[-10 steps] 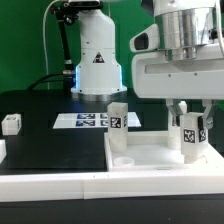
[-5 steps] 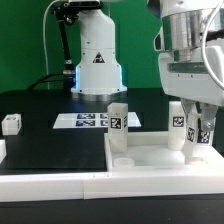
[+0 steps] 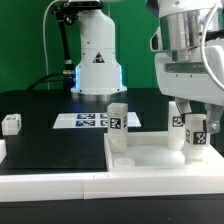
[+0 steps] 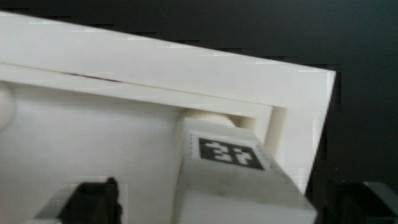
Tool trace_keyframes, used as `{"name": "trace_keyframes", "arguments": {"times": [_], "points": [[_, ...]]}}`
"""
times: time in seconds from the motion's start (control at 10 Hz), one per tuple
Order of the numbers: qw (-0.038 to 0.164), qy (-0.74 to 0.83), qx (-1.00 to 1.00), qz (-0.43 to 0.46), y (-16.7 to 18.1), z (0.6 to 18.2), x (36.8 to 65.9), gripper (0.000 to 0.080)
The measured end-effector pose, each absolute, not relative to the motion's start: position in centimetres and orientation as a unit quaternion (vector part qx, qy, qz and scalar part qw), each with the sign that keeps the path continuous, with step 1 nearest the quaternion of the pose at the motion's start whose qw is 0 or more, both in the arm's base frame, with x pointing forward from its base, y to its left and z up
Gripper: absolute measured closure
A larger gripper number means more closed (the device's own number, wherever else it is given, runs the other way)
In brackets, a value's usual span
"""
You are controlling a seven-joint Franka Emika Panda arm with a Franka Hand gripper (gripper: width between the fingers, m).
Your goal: Assemble square table
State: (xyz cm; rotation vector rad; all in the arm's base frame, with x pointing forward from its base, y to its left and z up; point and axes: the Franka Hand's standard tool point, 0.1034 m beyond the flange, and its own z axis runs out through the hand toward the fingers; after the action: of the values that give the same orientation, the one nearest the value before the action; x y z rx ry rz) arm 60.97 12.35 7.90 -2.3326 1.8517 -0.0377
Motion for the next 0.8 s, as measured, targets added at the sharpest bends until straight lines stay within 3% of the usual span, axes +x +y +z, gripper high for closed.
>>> {"name": "trace_keyframes", "arguments": {"times": [0.8], "points": [[0.060, 0.261, -0.963, -0.025, 11.93, 7.89, 61.04, 0.0150]]}}
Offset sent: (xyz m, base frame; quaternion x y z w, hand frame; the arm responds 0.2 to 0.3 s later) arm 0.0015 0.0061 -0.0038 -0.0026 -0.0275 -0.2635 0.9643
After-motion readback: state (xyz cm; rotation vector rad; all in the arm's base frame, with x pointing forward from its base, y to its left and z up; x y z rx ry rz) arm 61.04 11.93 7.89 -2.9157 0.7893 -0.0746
